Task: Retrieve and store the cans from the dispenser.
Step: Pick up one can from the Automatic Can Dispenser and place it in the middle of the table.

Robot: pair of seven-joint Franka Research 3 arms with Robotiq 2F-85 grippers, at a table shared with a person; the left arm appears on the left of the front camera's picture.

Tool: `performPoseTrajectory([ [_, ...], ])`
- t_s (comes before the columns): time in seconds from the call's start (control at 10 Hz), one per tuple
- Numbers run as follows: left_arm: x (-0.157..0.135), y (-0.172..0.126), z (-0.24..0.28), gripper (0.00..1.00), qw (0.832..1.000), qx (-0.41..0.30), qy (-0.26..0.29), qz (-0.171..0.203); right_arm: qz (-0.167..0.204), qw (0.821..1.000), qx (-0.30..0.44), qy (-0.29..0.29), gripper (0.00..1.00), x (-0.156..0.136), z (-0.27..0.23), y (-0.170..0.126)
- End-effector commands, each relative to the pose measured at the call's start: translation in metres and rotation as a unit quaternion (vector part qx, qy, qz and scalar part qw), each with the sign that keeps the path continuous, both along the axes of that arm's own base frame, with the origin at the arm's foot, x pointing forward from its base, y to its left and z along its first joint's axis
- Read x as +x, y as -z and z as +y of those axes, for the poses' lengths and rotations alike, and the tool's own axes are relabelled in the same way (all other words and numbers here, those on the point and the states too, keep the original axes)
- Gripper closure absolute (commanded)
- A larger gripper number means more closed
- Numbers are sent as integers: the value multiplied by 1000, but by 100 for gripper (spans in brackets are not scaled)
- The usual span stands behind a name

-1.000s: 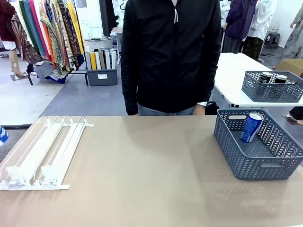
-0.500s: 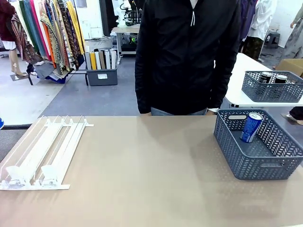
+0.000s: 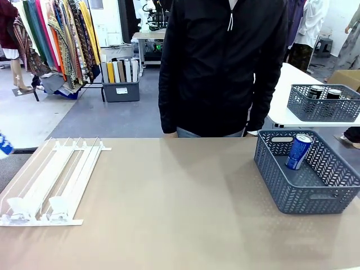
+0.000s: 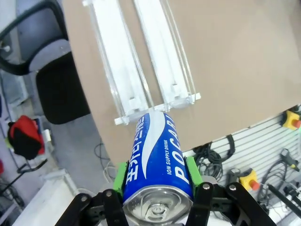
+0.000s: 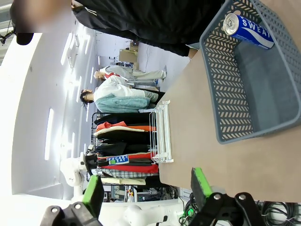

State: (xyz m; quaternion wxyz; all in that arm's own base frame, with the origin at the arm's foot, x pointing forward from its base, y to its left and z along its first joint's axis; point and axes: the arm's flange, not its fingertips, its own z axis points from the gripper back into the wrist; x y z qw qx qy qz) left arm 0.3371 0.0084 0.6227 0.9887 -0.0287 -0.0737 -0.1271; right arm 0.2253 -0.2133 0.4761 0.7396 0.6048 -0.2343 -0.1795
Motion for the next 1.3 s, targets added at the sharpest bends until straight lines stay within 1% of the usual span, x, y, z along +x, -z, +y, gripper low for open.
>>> performPoseTrajectory([
  [0.0, 46, 9, -75, 100, 999, -5, 47, -11, -17, 1000, 3, 0, 0, 1, 0, -2],
  [0.1, 68, 20, -127, 100, 995, -10, 102, -14, -17, 1000, 3, 0, 0, 1, 0, -2],
  [0.2, 87, 36, -180, 100, 992, 11, 122, -38, -17, 1000, 3, 0, 0, 1, 0, -2],
  [0.3, 97, 56, -225, 100, 988, 20, 150, -38, -17, 1000, 3, 0, 0, 1, 0, -2],
  [0.4, 103, 80, -268, 100, 984, 30, 175, -33, -17, 1000, 3, 0, 0, 1, 0, -2],
  [0.5, 106, 104, -306, 100, 980, 56, 190, -31, -17, 1000, 3, 0, 0, 1, 0, -2],
  [0.6, 109, 128, -339, 100, 976, 47, 211, -34, -17, 1000, 3, 0, 0, 1, 0, -2],
  [0.7, 113, 146, -359, 100, 972, 48, 229, -25, -17, 1000, 3, 0, 0, 1, 0, -2],
  [0.8, 116, 159, -370, 100, 970, 62, 231, -34, -17, 1000, 3, 0, 0, 1, 0, -2],
  [0.9, 119, 173, -380, 100, 969, 58, 239, -32, -17, 1000, 3, 0, 0, 1, 0, -2],
  [1.0, 119, 189, -389, 100, 967, 51, 248, -14, -17, 1000, 3, 0, 0, 1, 0, -2],
  [1.2, 118, 212, -403, 100, 961, 24, 275, 18, -17, 1000, 3, 0, 0, 1, 0, -2],
])
